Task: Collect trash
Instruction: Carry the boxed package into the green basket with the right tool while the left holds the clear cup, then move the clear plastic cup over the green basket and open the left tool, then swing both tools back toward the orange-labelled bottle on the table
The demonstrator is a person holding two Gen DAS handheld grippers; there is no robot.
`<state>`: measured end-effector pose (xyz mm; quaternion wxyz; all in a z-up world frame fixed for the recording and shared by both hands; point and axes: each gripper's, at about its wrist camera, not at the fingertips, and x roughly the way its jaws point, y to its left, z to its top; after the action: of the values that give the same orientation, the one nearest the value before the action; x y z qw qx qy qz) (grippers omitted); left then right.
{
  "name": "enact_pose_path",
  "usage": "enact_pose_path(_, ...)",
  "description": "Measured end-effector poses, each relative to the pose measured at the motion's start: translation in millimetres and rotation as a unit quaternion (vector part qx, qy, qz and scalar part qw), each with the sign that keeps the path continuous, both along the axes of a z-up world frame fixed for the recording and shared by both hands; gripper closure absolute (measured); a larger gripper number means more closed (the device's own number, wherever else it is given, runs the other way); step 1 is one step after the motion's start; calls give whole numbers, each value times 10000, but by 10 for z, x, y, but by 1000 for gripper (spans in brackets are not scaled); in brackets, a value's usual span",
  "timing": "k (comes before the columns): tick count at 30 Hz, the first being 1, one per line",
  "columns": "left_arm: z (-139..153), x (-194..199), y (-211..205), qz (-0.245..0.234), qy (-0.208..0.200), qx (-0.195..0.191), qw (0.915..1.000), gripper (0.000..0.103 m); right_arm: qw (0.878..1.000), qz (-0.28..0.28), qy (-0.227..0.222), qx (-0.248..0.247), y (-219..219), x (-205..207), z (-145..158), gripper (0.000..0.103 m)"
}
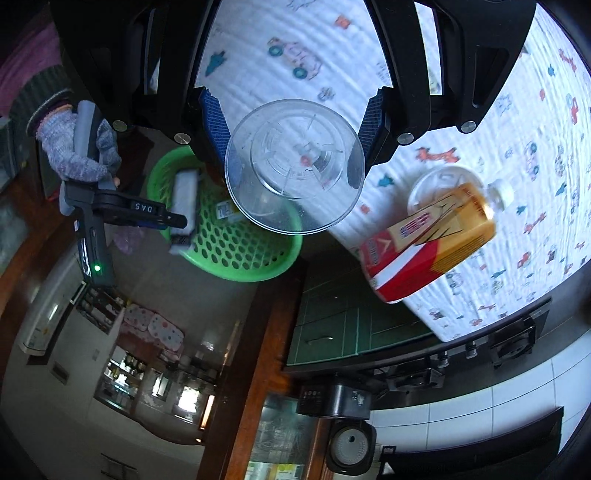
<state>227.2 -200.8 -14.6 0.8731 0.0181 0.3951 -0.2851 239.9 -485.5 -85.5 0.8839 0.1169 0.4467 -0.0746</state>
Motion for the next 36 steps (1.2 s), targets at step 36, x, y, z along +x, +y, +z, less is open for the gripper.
enact_pose_path(36, -569, 345, -1491, -789, 814, 220, 9933, 32, 9974, -178, -648, 241, -404, -712, 87, 38)
